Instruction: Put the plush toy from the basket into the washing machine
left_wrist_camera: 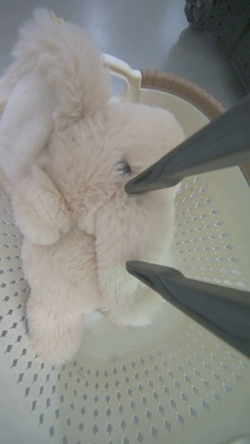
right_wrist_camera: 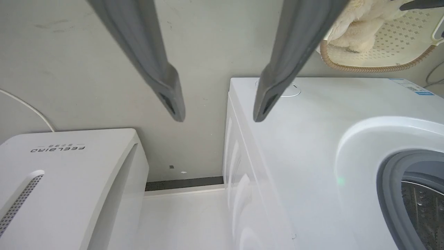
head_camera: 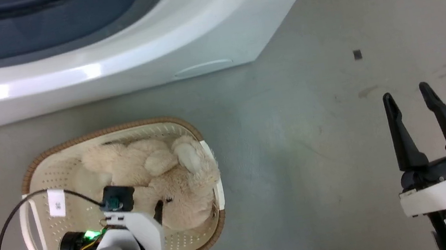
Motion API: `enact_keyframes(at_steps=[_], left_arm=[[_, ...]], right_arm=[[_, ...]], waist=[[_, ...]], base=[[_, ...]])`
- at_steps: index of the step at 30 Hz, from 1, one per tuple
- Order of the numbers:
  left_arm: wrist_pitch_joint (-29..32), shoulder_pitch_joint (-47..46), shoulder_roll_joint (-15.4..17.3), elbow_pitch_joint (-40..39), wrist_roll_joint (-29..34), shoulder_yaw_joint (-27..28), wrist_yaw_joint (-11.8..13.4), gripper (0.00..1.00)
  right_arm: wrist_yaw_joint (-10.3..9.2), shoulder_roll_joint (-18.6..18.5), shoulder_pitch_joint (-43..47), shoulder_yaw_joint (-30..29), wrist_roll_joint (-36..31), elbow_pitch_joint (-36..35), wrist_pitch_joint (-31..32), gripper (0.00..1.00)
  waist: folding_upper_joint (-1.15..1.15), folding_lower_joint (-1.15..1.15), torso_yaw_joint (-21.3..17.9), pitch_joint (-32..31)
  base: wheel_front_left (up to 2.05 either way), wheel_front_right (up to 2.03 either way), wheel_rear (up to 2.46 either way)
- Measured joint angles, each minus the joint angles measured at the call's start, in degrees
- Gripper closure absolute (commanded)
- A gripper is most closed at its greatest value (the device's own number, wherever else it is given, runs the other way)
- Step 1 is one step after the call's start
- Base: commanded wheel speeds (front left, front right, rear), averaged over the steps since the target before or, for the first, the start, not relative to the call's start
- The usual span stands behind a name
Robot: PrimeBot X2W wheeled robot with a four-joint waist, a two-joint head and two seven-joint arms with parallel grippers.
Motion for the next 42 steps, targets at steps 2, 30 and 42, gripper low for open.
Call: enact_keyframes(at_steps=[2,30,42], left_arm=[[0.2,-1.3,-0.2,1.2,-0.5,-0.8,-0.4,0.0],[4.3,-7.5,-1.6,6.7,-8.0,-1.8,-0.9,1.0],[-1.4,-2.7,-1.8,5.9,-10.2,-3.8,-0.9,1.0]], right_arm=[[0.0,0.0,-0.3,-0.1,0.3,-0.1,-0.3,0.0],[0.0,0.0,-1.4,0.6,1.2,-1.2,-1.4,0.0],[0.0,0.0,-1.4,0.5,1.2,0.8,-1.4,0.0]], waist=[[0.0,0.0,0.0,1.2],[0.0,0.0,-0.5,6.3],[0.0,0.0,0.2,-1.4]], base=[[0.0,0.0,0.0],[0.0,0.0,0.0],[0.0,0.0,0.0]])
